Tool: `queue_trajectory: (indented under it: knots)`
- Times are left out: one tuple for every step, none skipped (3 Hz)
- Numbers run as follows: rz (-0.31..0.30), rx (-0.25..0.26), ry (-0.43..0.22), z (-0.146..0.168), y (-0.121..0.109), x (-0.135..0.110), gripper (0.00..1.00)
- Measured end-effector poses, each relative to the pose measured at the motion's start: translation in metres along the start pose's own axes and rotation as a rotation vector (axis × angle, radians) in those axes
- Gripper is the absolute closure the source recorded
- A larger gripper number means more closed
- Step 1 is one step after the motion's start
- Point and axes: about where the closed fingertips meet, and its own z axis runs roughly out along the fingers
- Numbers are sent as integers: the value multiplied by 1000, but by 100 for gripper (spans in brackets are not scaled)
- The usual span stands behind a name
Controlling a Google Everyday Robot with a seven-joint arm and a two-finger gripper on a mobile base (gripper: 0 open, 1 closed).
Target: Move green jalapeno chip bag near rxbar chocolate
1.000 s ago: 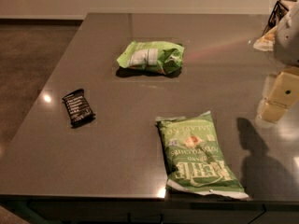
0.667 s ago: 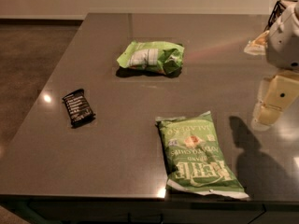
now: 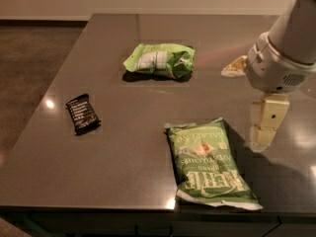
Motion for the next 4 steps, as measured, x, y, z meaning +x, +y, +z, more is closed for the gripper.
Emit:
queue_trajectory:
  knots:
    - [-164, -82, -30, 26, 12, -11, 0]
    - [-289, -137, -54, 46, 26, -21, 0]
    - [-362, -187, -69, 64, 36, -27, 0]
    - [-393, -229, -83, 75, 41, -31, 17]
